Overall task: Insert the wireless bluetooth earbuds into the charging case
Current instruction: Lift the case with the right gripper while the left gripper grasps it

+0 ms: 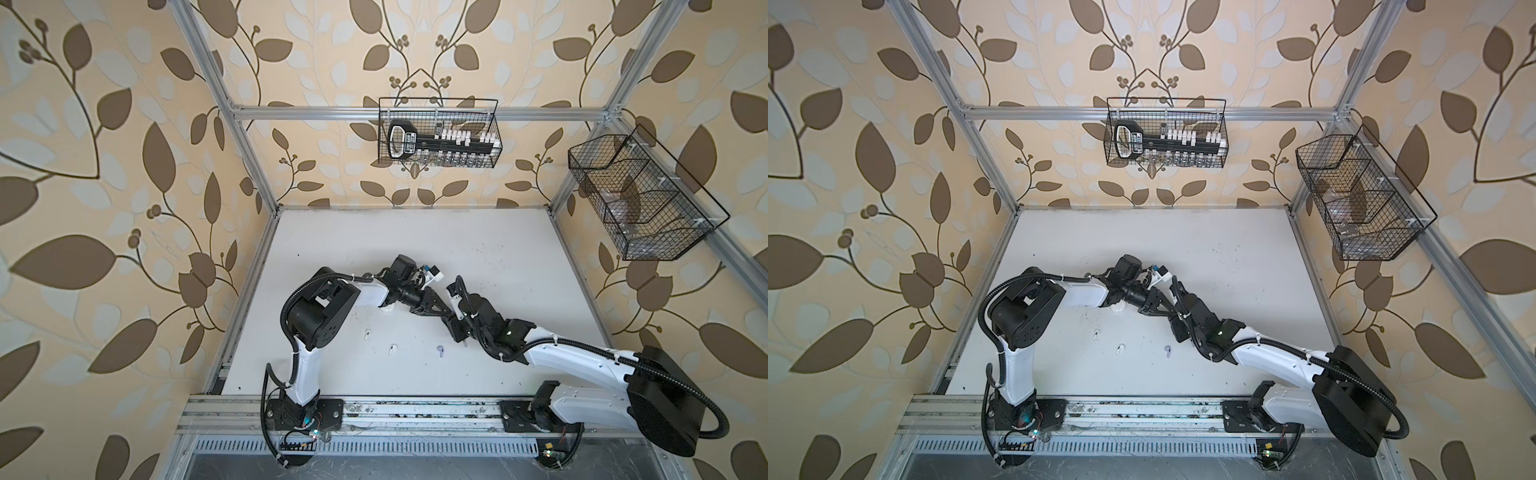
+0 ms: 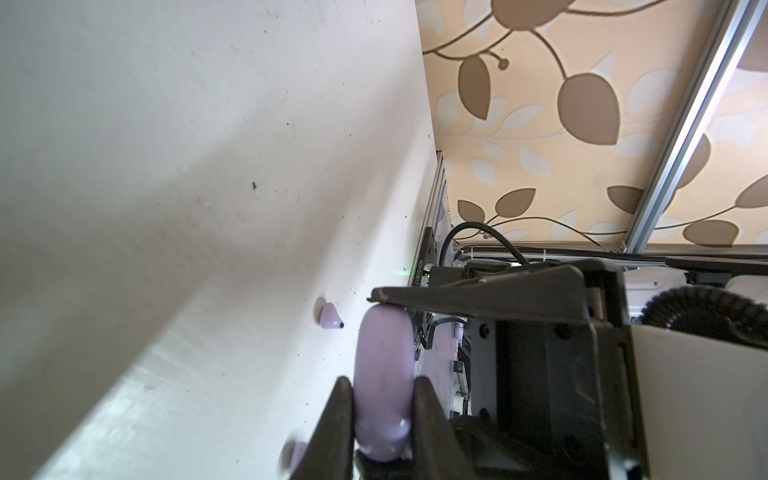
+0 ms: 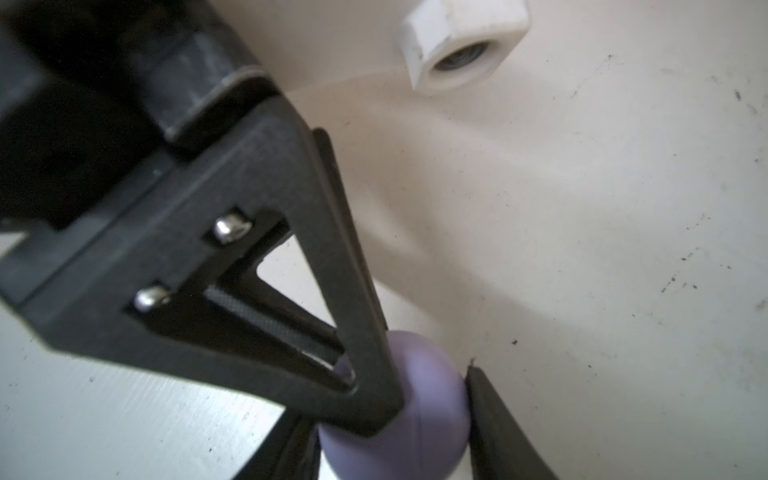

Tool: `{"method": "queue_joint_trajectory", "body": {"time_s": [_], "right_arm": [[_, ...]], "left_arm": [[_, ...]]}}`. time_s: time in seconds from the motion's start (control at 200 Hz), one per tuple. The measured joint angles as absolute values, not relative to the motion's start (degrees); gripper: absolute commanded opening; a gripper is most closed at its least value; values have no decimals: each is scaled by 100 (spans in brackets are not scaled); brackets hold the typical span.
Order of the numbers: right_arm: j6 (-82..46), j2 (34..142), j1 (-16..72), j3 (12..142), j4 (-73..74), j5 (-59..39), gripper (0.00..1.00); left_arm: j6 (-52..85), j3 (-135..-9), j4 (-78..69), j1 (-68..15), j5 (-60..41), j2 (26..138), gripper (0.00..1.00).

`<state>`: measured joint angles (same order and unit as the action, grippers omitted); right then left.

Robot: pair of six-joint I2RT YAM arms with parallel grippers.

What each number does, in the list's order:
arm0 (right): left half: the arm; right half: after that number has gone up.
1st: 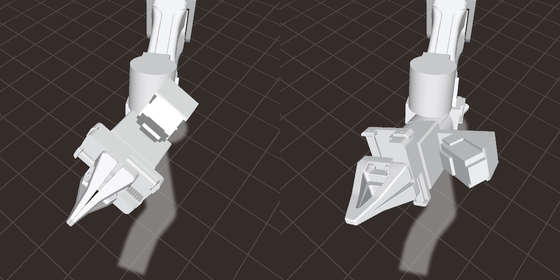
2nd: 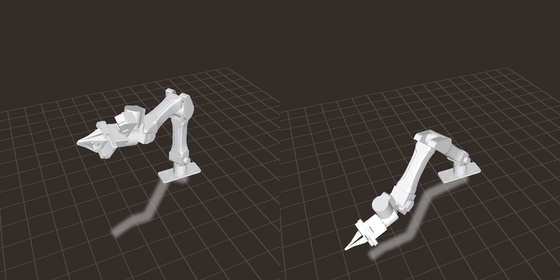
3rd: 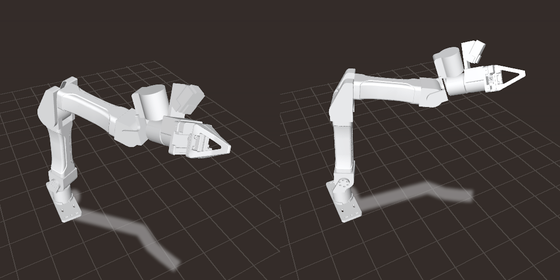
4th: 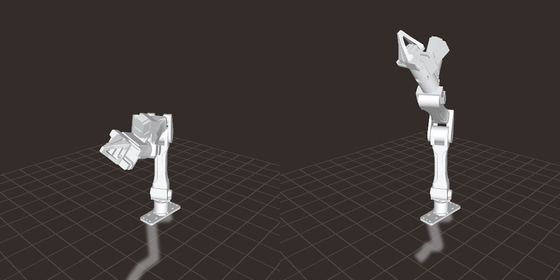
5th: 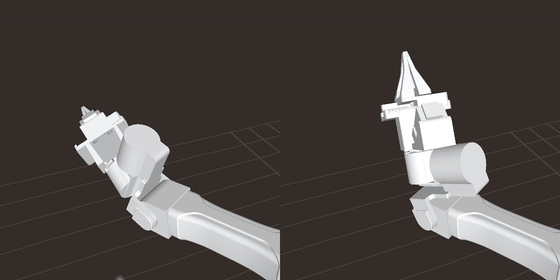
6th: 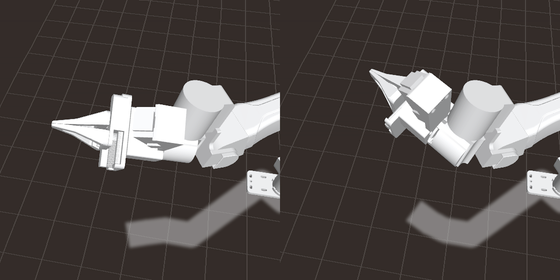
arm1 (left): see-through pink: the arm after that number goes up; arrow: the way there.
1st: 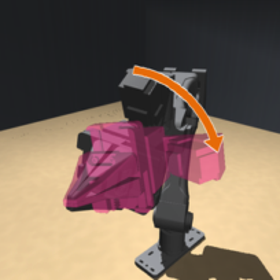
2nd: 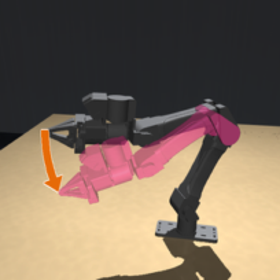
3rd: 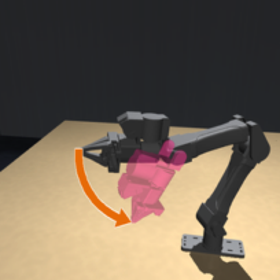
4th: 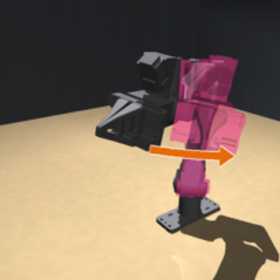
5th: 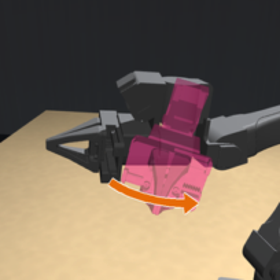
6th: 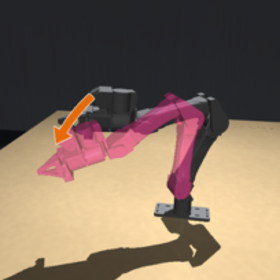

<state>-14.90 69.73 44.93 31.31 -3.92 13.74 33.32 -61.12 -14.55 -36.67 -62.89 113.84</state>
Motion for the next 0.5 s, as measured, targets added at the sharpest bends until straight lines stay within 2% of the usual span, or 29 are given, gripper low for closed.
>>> {"method": "queue_joint_trajectory", "body": {"time_s": [0.13,0.19,0.27,0.5], "right_arm": [[-1487,6971,4495,3131,-416,1372,62],[-1516,6958,4491,3131,-421,1393,71],[-1496,6858,4488,3127,-473,1415,78],[-1754,5881,4499,2899,-685,1393,85]], "left_arm": [[3155,-6132,-1350,-3677,-6254,11373,2],[3085,-6132,-1297,-3686,-6248,11349,2],[2998,-6132,-1240,-3715,-6241,11314,0],[2829,-6049,-1341,-3793,-6084,11050,0]]}}
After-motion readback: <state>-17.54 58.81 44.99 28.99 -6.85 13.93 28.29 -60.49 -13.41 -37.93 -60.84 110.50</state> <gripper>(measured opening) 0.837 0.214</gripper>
